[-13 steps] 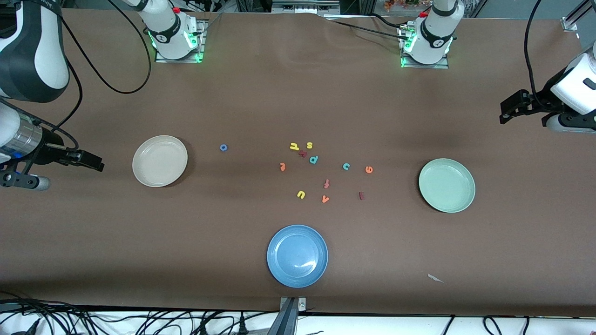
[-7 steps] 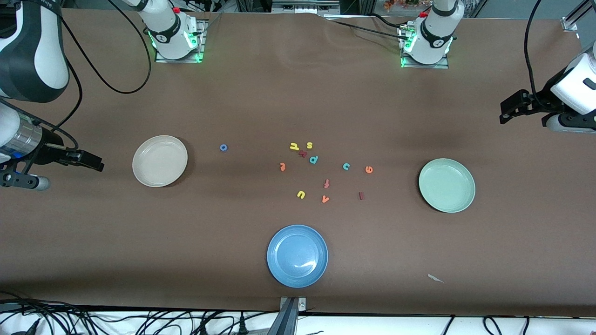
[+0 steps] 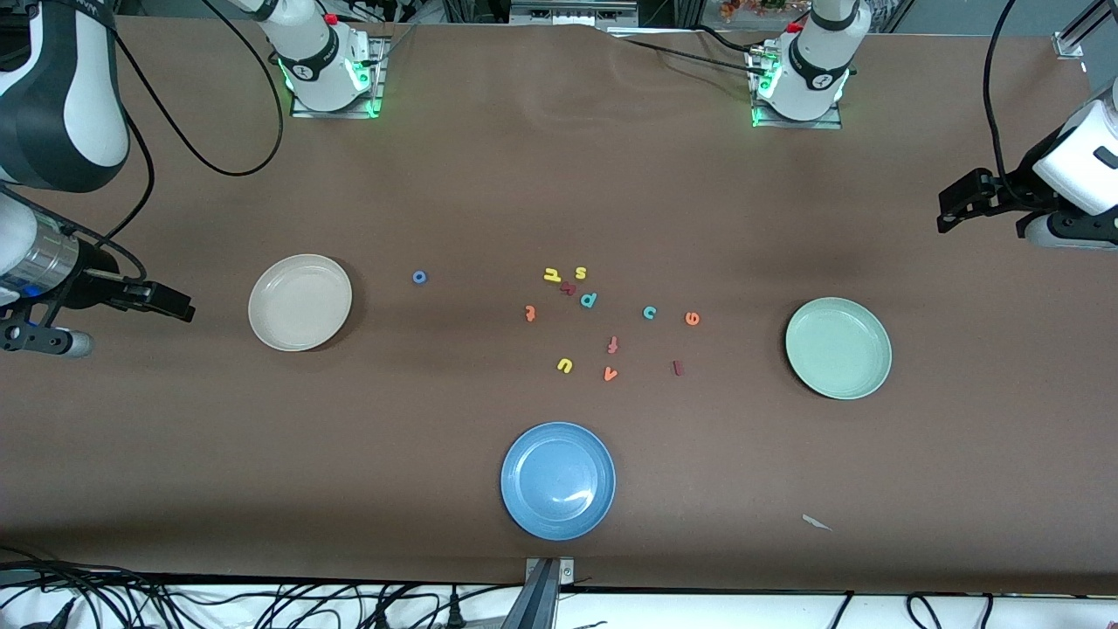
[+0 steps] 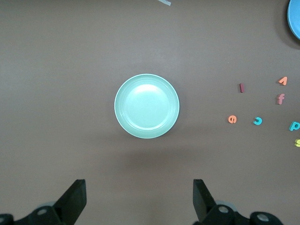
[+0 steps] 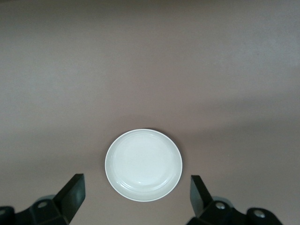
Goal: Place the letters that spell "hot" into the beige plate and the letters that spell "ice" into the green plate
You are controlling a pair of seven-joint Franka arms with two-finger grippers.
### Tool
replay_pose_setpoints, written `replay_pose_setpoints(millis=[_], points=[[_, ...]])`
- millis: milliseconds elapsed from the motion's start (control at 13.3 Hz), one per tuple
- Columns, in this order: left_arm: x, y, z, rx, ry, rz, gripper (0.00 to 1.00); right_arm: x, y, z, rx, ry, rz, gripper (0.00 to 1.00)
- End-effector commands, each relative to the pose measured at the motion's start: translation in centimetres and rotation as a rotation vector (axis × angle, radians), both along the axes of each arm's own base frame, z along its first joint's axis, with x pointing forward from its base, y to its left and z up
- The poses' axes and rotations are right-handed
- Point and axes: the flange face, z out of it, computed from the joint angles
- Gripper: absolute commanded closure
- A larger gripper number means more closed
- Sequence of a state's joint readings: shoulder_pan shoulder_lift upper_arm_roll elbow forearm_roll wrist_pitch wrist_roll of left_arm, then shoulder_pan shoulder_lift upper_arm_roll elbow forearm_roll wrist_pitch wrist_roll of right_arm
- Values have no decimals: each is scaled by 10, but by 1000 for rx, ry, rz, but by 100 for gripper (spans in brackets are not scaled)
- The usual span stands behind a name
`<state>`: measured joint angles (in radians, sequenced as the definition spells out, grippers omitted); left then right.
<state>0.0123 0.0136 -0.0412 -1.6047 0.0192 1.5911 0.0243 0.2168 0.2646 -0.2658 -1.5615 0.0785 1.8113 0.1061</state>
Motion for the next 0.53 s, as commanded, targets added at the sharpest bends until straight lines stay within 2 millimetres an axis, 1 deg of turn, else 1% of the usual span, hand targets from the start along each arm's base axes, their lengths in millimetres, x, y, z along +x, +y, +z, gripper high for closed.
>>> replay_pose_setpoints(millis=[0,151,301,452], points=[[-6,0,5,-10,-4,-18,0,-11,-1,4,3,6,-10,1],[-6,0,5,-10,-4,-18,0,-11,-1,5,5,5,-21,1],[-6,0,5,-10,-4,-18,0,-11,6,4,4,8,-48,1],[-6,0,5,-10,-4,-18,0,-13,28,-2,-2,39,-18,0]])
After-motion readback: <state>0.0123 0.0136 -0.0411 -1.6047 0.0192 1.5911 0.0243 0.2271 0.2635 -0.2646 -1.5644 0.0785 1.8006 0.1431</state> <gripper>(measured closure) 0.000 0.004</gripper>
